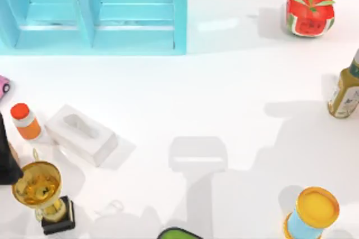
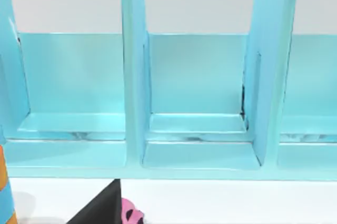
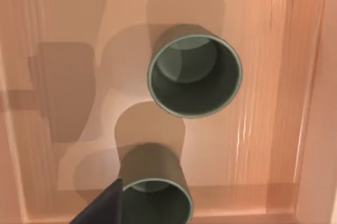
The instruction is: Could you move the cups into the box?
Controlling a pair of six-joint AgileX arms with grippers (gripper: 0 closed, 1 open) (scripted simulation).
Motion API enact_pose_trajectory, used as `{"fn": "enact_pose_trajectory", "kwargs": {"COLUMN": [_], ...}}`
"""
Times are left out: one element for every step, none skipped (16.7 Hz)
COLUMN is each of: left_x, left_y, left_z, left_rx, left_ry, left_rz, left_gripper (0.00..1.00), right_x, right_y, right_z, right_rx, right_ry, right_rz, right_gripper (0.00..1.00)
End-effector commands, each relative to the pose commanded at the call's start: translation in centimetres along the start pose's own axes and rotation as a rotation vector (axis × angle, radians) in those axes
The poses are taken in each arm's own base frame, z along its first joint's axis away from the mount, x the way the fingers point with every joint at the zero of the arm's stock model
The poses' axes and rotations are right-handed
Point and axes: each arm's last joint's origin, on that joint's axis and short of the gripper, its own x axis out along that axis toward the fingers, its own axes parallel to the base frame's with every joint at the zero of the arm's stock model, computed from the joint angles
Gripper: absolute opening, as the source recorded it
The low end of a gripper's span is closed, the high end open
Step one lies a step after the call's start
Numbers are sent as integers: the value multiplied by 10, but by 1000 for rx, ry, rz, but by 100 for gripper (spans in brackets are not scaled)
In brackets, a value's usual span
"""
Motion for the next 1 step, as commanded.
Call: {"fn": "enact_pose_trajectory", "kwargs": {"left_x": [0], "left_y": [0], "left_z": [0], "left_rx": [0], "left_ry": [0], "left_rz": [0], "left_gripper": [100], "right_x": [-2], "right_y": [0], "right_z": [0], "right_rx": [0], "right_ry": [0], "right_rz": [0], "right_gripper": [100]}}
